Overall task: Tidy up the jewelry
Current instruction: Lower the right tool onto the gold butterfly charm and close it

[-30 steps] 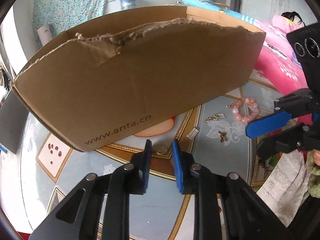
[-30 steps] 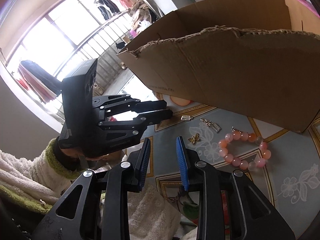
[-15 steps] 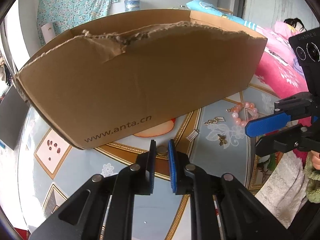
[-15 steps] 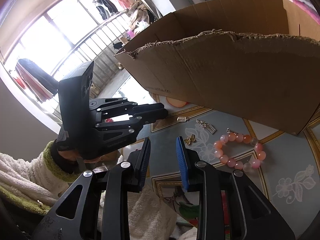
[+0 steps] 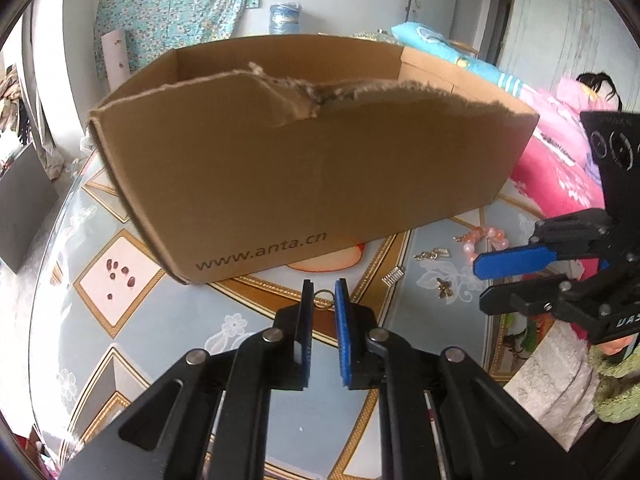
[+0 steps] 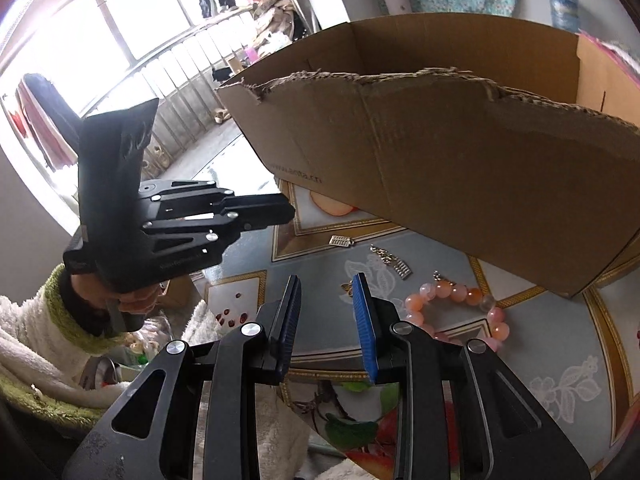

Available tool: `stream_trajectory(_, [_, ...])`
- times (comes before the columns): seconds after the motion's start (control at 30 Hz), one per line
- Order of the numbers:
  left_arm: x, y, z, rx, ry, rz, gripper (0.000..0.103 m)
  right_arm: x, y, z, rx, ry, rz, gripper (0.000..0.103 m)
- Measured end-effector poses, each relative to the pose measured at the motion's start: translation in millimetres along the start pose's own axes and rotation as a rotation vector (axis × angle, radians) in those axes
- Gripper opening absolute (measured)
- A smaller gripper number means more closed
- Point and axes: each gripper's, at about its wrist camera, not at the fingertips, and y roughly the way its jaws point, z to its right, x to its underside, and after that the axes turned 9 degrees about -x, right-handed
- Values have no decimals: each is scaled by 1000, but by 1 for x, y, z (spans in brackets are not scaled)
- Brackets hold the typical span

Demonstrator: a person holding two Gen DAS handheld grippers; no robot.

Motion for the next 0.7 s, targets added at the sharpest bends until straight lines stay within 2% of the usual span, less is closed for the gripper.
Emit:
stream_trajectory(0.47, [3,-17,-8,10,-60,35,10,-1,14,-8,115,-116,-27,27])
stream_trajectory(0.7, [6,-17,-14,18,-72,35,10,-6,25,-12,171,-128,-37,23])
